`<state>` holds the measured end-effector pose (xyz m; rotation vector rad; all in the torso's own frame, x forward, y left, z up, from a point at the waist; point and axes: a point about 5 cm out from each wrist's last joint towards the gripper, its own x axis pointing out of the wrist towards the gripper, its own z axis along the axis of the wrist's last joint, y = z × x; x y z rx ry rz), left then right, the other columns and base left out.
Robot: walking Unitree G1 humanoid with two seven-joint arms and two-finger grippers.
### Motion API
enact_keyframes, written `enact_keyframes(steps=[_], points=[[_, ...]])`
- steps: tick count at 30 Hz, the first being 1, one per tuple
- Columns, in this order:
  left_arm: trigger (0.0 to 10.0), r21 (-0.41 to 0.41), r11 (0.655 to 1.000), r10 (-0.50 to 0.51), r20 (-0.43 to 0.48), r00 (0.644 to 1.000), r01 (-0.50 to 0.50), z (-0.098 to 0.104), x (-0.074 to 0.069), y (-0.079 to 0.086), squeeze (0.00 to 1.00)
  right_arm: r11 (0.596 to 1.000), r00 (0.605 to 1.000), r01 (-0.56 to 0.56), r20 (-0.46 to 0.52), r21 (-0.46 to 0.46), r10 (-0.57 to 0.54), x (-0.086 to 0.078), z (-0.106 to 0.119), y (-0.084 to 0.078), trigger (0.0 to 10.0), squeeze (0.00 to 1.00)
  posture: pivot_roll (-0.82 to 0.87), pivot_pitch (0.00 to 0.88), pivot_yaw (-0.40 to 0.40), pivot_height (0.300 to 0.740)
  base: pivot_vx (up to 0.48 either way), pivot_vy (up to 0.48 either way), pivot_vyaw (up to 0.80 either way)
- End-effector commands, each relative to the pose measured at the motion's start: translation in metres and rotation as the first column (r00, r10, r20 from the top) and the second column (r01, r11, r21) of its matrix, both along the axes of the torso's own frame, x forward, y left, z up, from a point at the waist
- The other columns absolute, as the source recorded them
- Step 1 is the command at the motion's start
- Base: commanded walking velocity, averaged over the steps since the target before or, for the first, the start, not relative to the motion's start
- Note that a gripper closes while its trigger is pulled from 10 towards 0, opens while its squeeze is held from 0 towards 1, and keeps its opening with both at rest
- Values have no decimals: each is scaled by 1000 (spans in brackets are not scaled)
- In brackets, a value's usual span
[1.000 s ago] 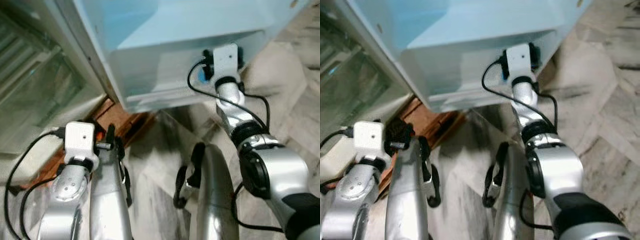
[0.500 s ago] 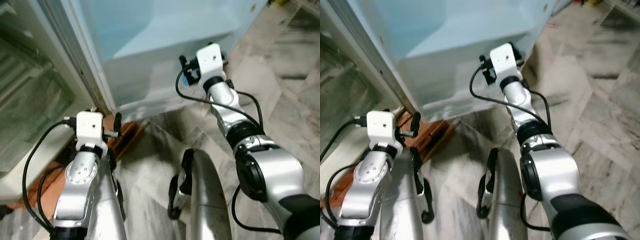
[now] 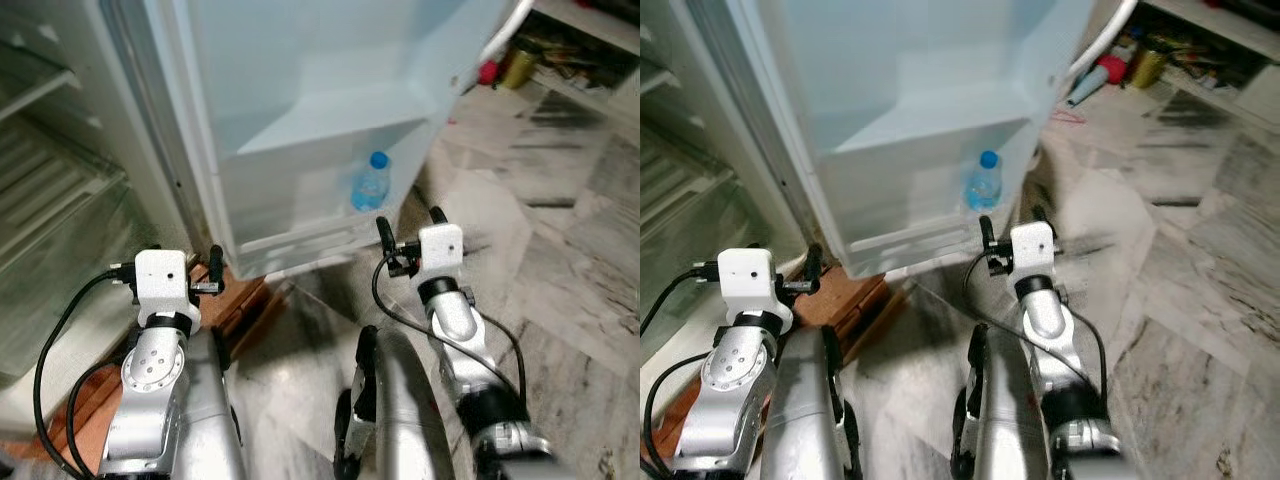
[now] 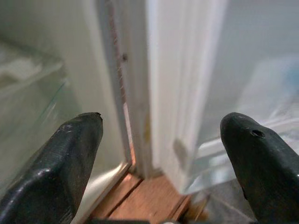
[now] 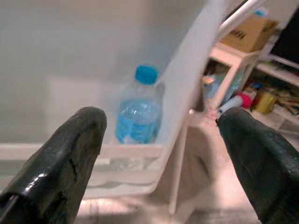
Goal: Restocking fridge
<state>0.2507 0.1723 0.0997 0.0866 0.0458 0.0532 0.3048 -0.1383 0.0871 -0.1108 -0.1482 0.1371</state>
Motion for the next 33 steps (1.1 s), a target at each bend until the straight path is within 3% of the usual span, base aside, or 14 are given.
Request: enact_keyframes(steps=[1,7,12,18,23,33], points=[[10000,-5,1000,-10,5,1000,10,0,-4,0,0,996,997,-63,55,55,60,-2,15,8,10000,0,118,81,-81,531,0,0,0],[10000,11,1000,11,4,1000,-11,-1,-4,1,0,992,989,-123,82,40,119,3,27,17,10000,0,124,90,-87,556,0,0,0],[10000,5,1000,21,10,1000,-21,-1,-8,0,0,996,995,-69,79,63,64,12,41,8,10000,0,134,111,-103,581,0,0,0],[10000,-1,997,76,26,997,-76,1,-10,6,0,994,996,-90,36,62,87,9,37,12,10000,0,132,126,-101,611,0,0,0],[10000,-6,998,62,25,998,-62,2,-8,3,0,993,995,-100,34,61,98,8,39,18,10000,0,126,130,-93,636,0,0,0],[10000,-9,998,59,27,998,-59,3,-7,-1,0,997,997,-72,9,41,72,7,37,10,10000,0,122,142,-94,701,0,0,0]])
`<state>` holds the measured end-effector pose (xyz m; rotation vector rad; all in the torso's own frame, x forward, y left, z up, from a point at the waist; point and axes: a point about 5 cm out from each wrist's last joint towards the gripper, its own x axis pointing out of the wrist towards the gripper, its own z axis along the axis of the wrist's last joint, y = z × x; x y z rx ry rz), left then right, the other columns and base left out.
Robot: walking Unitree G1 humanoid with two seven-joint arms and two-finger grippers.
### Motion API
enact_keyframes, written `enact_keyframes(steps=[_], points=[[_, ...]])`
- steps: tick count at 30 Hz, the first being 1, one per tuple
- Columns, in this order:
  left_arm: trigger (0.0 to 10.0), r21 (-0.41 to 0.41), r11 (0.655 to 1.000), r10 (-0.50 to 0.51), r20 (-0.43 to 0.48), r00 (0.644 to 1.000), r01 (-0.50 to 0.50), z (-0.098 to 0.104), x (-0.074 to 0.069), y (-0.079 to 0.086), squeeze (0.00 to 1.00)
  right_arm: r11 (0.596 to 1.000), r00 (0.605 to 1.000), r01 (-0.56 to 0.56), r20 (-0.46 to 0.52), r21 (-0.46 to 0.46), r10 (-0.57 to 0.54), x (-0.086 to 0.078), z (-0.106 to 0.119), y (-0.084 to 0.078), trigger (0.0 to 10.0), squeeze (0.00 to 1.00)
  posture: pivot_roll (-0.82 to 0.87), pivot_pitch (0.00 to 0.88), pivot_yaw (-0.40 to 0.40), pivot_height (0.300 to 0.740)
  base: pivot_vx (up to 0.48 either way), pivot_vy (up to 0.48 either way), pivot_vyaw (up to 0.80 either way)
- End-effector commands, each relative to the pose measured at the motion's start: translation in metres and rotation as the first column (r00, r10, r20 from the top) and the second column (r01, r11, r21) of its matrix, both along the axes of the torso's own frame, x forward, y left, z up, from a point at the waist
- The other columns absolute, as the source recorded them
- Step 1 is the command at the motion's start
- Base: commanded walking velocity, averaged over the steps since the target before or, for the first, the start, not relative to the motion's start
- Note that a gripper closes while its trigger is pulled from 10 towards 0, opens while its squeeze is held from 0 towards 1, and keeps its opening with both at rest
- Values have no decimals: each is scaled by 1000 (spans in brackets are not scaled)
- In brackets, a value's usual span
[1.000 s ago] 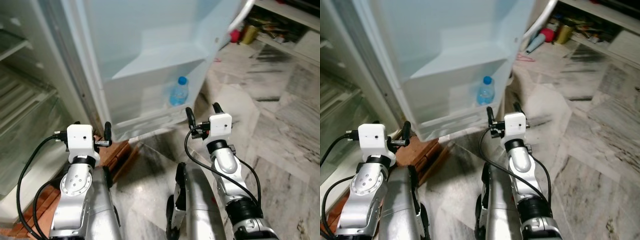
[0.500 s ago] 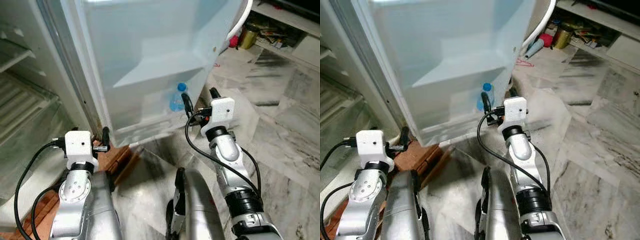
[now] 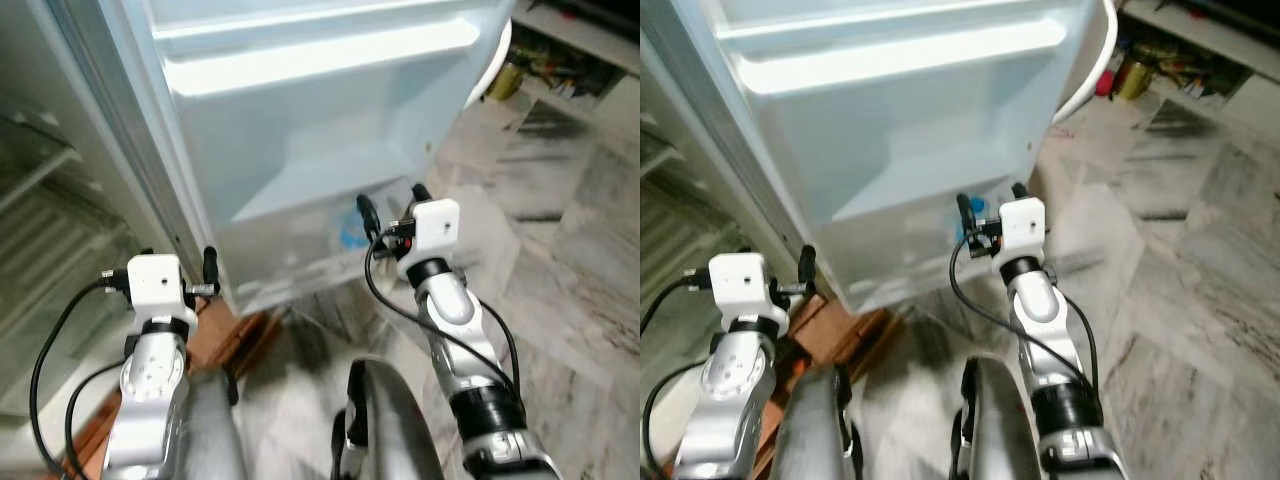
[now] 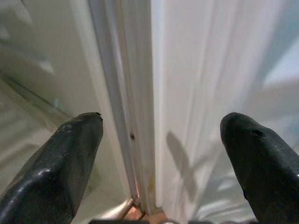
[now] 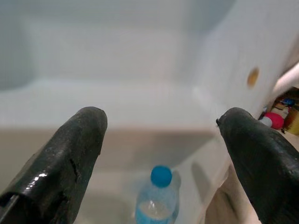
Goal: Restocking fridge
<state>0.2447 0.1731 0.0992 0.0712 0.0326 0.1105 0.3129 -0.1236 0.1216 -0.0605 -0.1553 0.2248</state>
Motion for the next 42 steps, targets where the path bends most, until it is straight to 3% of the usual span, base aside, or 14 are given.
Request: enact_keyframes(steps=[1,6,11,19,22,30,38,42], points=[[10000,4,1000,1,11,1000,-1,3,0,-2,0,1000,1000,19,8,-3,-19,-1,3,-4,10000,0,122,143,-95,706,0,0,0],[10000,-2,1000,1,-4,1000,-1,0,-1,-3,0,1000,1000,19,-1,-13,-19,-1,3,-5,10000,0,121,147,-99,740,0,0,0],[10000,3,1000,12,-17,1000,-12,-2,-2,-2,0,1000,1000,20,-10,-20,-20,-4,0,-7,10000,0,117,145,-101,740,0,0,0],[10000,40,999,17,-59,998,-14,-7,-25,8,0,998,994,31,-102,-60,-37,-33,-23,-26,10000,0,114,150,-99,740,0,0,0],[10000,34,996,91,-114,989,-88,-13,-29,16,0,995,993,51,-106,-80,-59,-41,-25,-33,10000,0,113,151,-99,740,0,0,0],[10000,22,998,59,-138,989,-57,-16,-17,5,0,991,997,-12,-79,-133,1,-39,-18,-21,10000,0,102,143,-103,740,-128,-232,0],[10000,18,998,56,-161,985,-54,-17,-18,4,0,994,976,82,-196,-74,-95,-38,-32,-37,10000,0,105,139,-105,740,-429,-30,0],[10000,22,999,49,-163,985,-46,-17,-17,4,0,993,966,84,-237,-85,-102,-36,-39,-36,10000,0,106,137,-99,740,-439,0,0]])
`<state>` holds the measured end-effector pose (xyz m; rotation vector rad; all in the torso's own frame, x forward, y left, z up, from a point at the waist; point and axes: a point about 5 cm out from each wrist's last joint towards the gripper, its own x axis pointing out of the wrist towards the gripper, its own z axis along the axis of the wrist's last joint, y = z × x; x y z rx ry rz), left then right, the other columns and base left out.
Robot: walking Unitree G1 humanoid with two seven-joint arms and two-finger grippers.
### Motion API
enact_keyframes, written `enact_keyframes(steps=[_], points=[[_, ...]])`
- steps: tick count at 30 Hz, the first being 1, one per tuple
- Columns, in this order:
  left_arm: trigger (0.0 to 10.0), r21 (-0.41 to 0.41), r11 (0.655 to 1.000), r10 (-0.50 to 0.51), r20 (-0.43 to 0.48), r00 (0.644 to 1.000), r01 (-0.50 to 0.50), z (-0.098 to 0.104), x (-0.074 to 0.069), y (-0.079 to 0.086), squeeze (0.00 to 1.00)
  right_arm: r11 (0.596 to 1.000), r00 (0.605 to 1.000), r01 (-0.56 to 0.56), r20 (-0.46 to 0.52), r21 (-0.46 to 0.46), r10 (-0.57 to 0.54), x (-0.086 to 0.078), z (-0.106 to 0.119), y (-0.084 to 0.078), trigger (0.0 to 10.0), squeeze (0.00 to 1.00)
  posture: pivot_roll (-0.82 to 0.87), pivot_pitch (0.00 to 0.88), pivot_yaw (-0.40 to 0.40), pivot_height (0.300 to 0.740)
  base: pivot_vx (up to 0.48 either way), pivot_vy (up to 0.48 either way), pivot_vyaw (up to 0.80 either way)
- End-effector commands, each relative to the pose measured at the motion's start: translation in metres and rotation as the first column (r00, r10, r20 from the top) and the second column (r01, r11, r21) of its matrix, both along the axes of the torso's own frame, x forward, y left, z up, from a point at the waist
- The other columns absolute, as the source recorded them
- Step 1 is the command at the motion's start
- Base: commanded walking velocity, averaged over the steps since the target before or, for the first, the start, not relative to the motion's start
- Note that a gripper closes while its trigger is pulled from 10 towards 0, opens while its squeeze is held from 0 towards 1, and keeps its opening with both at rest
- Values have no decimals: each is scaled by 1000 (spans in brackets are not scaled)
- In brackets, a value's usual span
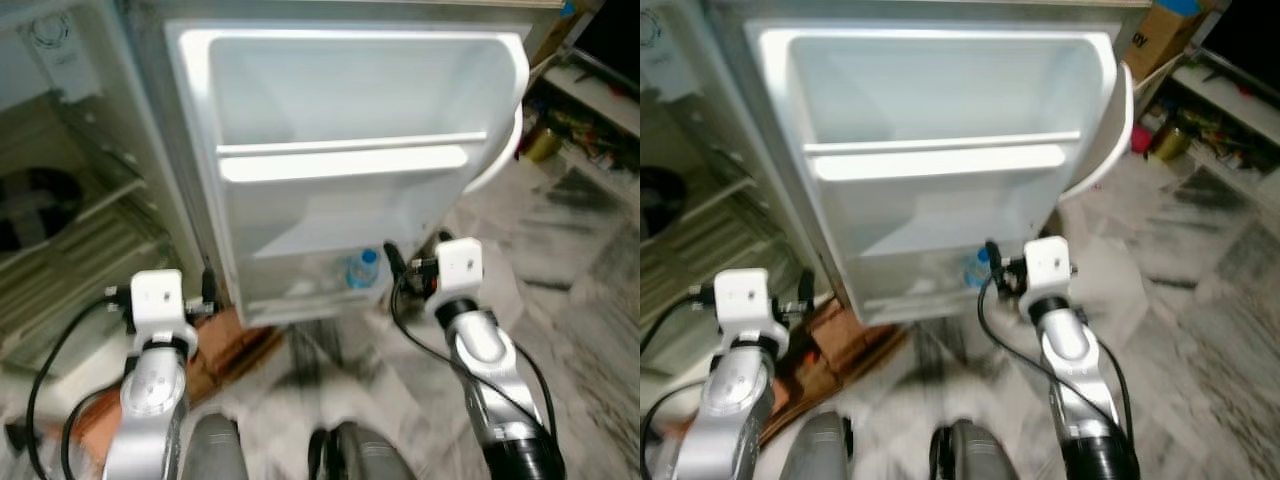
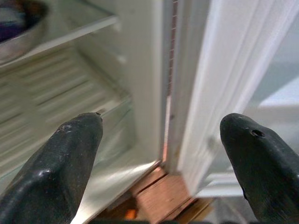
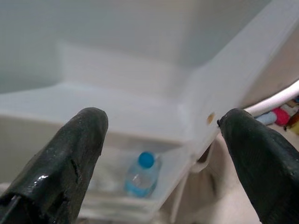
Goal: Restocking fridge
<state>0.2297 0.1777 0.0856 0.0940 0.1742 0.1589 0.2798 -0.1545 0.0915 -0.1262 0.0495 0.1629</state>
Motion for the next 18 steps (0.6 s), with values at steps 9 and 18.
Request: enact_keyframes(steps=[9,18], points=[[10000,19,1000,-19,-27,999,20,-5,1,1,0,999,999,41,-27,-5,-41,1,-8,1,10000,0,115,128,-73,740,-427,0,0],[10000,58,996,-64,9,998,63,-1,13,3,0,996,996,76,50,38,-78,8,-2,-4,10000,0,121,55,-6,740,-39,0,0]])
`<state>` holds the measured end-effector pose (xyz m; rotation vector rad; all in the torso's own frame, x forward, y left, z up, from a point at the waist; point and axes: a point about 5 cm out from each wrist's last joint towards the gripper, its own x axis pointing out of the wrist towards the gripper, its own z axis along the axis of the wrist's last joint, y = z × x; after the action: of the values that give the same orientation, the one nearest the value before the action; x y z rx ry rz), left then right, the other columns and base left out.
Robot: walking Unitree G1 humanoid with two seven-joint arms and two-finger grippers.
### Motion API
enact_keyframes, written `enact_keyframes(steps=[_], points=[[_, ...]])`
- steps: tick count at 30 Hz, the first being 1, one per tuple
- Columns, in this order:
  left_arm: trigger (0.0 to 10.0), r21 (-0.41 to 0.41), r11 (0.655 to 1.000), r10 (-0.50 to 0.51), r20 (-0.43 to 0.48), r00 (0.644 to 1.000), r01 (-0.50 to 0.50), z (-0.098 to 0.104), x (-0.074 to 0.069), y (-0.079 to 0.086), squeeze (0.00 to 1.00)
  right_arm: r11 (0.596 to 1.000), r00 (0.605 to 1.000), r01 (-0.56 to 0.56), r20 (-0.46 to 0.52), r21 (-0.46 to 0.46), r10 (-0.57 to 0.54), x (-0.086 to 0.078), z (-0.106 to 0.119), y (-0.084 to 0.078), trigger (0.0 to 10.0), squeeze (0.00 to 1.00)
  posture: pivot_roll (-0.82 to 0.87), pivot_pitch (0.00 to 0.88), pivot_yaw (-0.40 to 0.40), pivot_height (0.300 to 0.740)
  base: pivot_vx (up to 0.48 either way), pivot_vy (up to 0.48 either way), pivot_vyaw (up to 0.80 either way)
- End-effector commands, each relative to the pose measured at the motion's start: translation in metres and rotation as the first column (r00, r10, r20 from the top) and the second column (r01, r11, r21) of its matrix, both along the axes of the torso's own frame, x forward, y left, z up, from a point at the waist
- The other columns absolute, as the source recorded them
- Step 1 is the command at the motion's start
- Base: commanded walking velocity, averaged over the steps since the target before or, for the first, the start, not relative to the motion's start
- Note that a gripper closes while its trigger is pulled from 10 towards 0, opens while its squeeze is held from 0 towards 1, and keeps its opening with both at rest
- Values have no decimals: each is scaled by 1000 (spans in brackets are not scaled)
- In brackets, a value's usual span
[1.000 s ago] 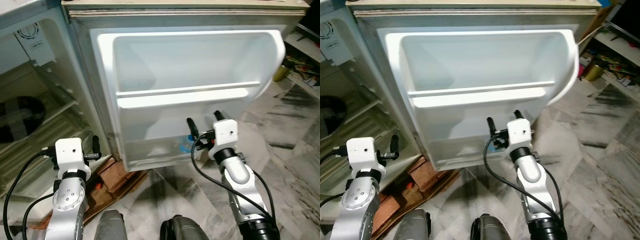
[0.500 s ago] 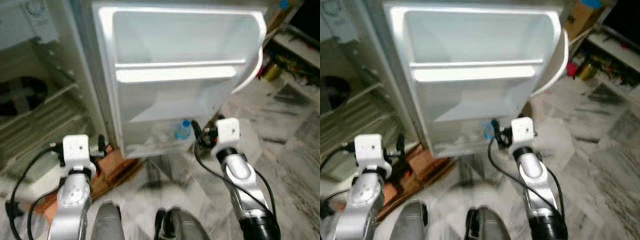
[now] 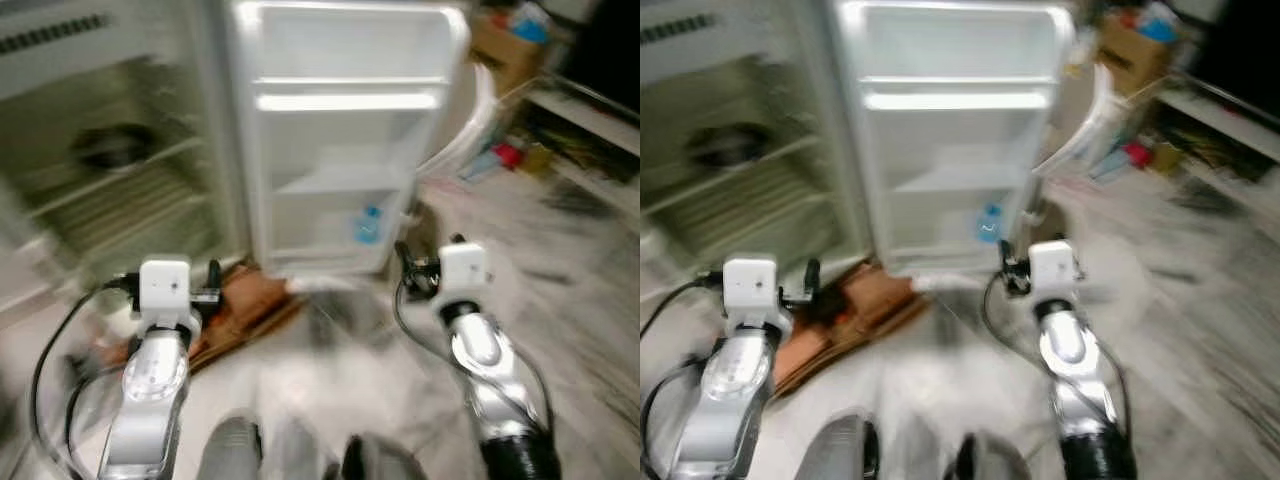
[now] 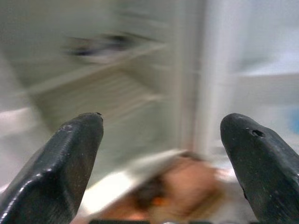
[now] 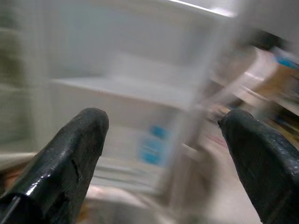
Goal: Restocking fridge
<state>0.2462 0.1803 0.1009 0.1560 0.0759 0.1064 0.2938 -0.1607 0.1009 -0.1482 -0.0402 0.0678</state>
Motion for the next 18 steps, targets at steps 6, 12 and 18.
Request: enact_keyframes(steps=[6,12,18], points=[[10000,5,999,-44,-57,997,44,-14,7,1,0,994,996,26,-90,108,-16,-9,-22,-3,10000,0,113,19,-8,740,0,0,0],[10000,-32,996,-79,-54,995,77,-20,8,-4,0,987,992,101,-90,121,-91,-7,-25,-12,10000,0,83,0,-10,740,0,0,0],[10000,-47,993,-108,-57,993,105,-24,9,-12,0,991,994,84,-78,108,-75,-9,-23,-16,10000,0,76,0,-11,740,126,0,0]])
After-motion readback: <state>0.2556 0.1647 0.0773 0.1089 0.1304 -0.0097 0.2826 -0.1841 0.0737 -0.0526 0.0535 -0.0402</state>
